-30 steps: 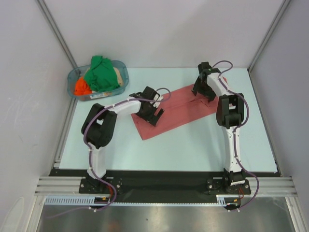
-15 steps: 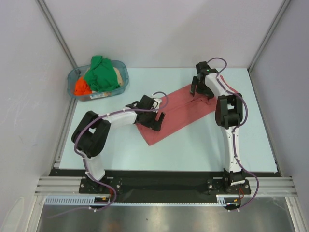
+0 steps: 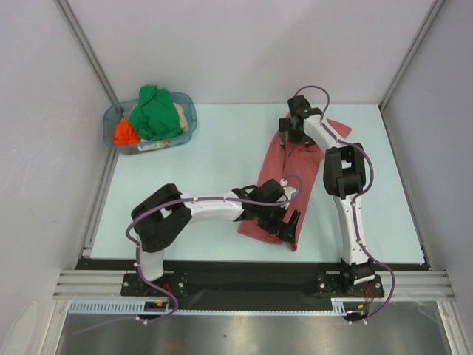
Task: Fold and stack the t-shirts
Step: Fold the tshirt
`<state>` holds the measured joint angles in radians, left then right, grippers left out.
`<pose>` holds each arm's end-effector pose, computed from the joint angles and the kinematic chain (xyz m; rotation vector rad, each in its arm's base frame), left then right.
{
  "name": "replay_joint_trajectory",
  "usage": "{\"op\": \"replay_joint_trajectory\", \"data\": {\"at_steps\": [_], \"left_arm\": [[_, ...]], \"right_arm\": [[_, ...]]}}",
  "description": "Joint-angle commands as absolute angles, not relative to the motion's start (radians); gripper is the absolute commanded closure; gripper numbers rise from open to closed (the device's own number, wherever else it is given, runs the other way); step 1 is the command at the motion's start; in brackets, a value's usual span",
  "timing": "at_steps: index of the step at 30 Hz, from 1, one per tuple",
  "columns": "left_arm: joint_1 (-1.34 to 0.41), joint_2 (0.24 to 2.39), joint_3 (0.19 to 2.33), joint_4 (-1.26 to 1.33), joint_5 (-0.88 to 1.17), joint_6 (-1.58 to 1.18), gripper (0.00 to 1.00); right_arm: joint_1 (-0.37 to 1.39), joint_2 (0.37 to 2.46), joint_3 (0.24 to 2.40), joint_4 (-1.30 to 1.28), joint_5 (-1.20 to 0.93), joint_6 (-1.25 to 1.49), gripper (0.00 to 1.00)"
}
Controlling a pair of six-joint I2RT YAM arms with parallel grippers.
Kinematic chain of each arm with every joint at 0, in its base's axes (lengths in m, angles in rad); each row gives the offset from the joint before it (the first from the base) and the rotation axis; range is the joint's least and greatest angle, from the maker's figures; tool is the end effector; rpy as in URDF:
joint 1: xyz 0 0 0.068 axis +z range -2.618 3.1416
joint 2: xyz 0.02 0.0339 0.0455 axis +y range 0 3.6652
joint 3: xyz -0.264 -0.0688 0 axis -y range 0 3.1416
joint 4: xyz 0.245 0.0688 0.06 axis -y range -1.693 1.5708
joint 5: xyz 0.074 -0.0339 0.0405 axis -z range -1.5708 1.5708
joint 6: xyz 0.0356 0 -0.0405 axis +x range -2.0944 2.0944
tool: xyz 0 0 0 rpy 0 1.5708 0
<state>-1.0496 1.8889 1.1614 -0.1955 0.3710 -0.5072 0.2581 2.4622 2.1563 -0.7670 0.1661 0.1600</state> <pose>0.1831 -0.3447 0.1607 0.9050 2.6072 -1.0173 0.5132 0.1294 0.1669 -0.0731 2.6199 -0.0751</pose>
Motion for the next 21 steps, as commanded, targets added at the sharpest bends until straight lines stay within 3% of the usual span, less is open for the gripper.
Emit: {"op": "replay_joint_trajectory", "data": {"at_steps": [1, 6, 11, 21], "left_arm": [[-1.078, 1.881, 1.155, -0.417, 0.398, -0.572, 0.00], [-1.092, 1.755, 1.169, -0.532, 0.318, -0.562, 0.00], [-1.092, 1.675, 1.324, -0.670, 0.244, -0.496, 0.00], [-1.006, 1.902, 1.517, -0.644, 0.232, -0.407, 0.00]], "right_arm": [[0.295, 2.459, 2.103, -0.768, 0.064, 0.143, 0.00], [0.293, 2.312, 2.085, -0.844, 0.104, 0.190, 0.00], [0.290, 2.204, 2.101, -0.873, 0.179, 0.267, 0.00], [0.215, 2.309, 2.229, -0.879, 0.213, 0.256, 0.00]]}}
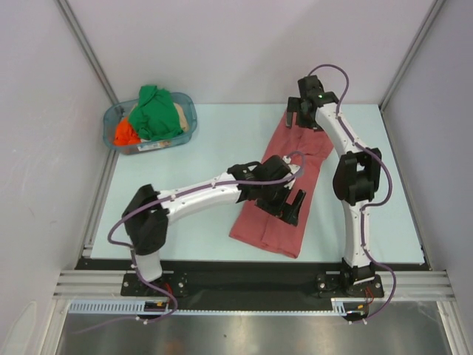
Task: Fold and stack the t-shirts
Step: Fold the tshirt
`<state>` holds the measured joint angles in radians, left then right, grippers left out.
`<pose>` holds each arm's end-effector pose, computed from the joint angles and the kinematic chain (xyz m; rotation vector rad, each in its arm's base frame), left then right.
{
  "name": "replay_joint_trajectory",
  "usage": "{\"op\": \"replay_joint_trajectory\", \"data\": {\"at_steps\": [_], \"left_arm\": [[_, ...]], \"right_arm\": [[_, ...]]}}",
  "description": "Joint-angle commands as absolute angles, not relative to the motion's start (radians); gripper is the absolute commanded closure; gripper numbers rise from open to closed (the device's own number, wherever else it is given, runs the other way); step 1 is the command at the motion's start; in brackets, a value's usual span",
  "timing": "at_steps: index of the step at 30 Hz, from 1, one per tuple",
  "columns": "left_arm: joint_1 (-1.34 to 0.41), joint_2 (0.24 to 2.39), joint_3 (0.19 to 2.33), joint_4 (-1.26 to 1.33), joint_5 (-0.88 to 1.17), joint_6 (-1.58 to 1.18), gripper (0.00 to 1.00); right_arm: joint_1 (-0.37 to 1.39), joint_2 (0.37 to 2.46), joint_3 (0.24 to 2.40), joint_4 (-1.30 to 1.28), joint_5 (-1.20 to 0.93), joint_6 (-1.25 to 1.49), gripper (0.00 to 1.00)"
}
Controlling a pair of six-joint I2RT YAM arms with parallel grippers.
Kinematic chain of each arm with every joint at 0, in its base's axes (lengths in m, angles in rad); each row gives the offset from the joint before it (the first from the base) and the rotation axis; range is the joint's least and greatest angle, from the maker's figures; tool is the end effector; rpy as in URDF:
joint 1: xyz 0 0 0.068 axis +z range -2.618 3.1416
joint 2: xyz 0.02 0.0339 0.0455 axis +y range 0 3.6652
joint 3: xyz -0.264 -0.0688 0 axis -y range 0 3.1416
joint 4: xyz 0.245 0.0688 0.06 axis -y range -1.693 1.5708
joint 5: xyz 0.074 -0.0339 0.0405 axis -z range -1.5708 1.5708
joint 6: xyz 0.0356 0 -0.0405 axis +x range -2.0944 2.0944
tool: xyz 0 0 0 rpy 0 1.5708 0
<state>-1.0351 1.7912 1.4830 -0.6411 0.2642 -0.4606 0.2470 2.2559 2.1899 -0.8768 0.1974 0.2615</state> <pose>0.1923 -0.3422 0.2659 0.8857 2.5866 -0.8627 0.4860 0.1153 0.2735 0.0980 2.4857 -0.0352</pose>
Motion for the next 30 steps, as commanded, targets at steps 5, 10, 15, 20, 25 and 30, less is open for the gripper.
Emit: {"op": "replay_joint_trajectory", "data": {"at_steps": [5, 10, 15, 20, 25, 30], "left_arm": [[-0.991, 2.017, 1.514, -0.578, 0.190, -0.347, 0.00], [-0.989, 2.034, 1.390, -0.497, 0.204, -0.374, 0.00], [-0.997, 1.974, 1.270, -0.376, 0.264, -0.515, 0.00], [-1.037, 1.965, 1.230, -0.238, 0.344, -0.675, 0.00], [-1.045, 1.996, 1.270, -0.213, 0.334, -0.701, 0.00], [-1.043, 1.965, 1.287, -0.219, 0.324, -0.680, 0.00]], "right_arm": [[0.206, 2.408, 2.229, -0.770, 0.209, 0.180, 0.00], [0.207, 2.479, 2.229, -0.690, 0.169, 0.163, 0.00], [0.225, 2.581, 2.314, -0.732, 0.132, 0.141, 0.00], [0.303, 2.684, 2.425, -0.761, 0.086, 0.094, 0.00], [0.336, 2.688, 2.444, -0.736, 0.068, 0.078, 0.00], [0.333, 2.636, 2.471, -0.758, 0.084, 0.094, 0.00]]}}
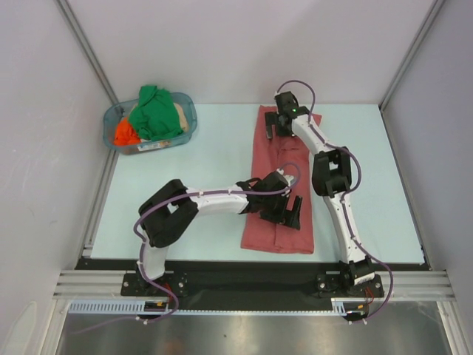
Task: Fold and stack the t-shirts
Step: Fold the tshirt
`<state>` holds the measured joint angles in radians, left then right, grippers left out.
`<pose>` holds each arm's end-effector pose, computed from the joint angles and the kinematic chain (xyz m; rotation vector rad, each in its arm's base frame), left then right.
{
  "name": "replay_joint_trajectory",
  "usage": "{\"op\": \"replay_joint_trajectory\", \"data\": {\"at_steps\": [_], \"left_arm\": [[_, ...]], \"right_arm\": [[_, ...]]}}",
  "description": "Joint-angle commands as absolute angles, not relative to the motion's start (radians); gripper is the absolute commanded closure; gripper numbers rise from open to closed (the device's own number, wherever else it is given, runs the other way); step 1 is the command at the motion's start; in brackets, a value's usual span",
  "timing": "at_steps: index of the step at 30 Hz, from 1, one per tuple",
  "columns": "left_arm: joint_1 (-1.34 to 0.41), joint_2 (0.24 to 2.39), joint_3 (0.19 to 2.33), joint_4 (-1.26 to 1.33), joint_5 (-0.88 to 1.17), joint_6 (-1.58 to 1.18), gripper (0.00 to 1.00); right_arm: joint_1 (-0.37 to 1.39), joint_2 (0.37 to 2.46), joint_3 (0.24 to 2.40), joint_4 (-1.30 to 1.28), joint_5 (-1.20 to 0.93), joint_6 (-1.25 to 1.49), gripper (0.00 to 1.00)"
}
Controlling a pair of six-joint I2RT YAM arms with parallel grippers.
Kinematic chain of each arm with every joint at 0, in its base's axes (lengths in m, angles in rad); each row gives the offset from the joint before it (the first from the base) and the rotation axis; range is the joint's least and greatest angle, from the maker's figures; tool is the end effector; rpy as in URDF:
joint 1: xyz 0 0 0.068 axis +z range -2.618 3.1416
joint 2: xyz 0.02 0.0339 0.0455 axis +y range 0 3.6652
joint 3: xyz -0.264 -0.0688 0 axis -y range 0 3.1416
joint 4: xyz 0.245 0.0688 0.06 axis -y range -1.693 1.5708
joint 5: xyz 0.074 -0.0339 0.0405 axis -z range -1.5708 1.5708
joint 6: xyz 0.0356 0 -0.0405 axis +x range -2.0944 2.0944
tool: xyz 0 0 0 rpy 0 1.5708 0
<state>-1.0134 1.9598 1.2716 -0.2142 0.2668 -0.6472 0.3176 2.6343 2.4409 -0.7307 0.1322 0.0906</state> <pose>0.2114 -0.3568 0.1635 0.6212 2.6570 -0.9453 0.5416 0.1731 0.1663 -0.2265 2.4731 0.0077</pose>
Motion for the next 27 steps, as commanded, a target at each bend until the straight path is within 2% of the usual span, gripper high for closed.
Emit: {"op": "replay_joint_trajectory", "data": {"at_steps": [1, 6, 12, 15, 16, 17, 19, 20, 22, 27], "left_arm": [[-1.043, 1.951, 1.296, -0.239, 0.316, -0.670, 0.00], [-1.043, 1.777, 1.354, -0.397, 0.250, -0.574, 0.00], [-1.042, 1.484, 1.338, -0.595, 0.177, -0.508, 0.00], [-1.005, 1.326, 1.237, -0.678, 0.140, -0.502, 0.03], [-0.985, 1.290, 1.200, -0.684, 0.185, -0.508, 0.05], [-0.964, 1.249, 1.162, -0.683, 0.210, -0.521, 0.06], [-0.911, 1.151, 1.056, -0.672, 0.261, -0.531, 0.15], [-0.888, 1.122, 1.027, -0.664, 0.287, -0.541, 0.18], [-0.870, 1.050, 0.942, -0.637, 0.304, -0.555, 0.19], [-0.805, 1.015, 0.780, -0.537, 0.403, -0.609, 0.24]], "right_arm": [[0.330, 2.620, 2.474, -0.761, 0.084, 0.104, 0.00], [0.324, 2.481, 2.531, -0.828, 0.114, 0.164, 0.00], [0.308, 2.195, 2.470, -0.914, 0.042, 0.221, 0.00], [0.299, 2.067, 2.364, -1.035, -0.029, 0.271, 0.12], [0.298, 1.986, 2.273, -1.067, -0.038, 0.287, 0.19], [0.299, 1.941, 2.197, -1.118, -0.041, 0.301, 0.23], [0.299, 1.823, 2.032, -1.126, -0.060, 0.330, 0.33], [0.301, 1.698, 1.843, -1.109, -0.072, 0.357, 0.36], [0.298, 1.579, 1.667, -1.095, -0.077, 0.409, 0.42], [0.291, 1.164, 1.216, -1.117, -0.094, 0.546, 0.47]]}}
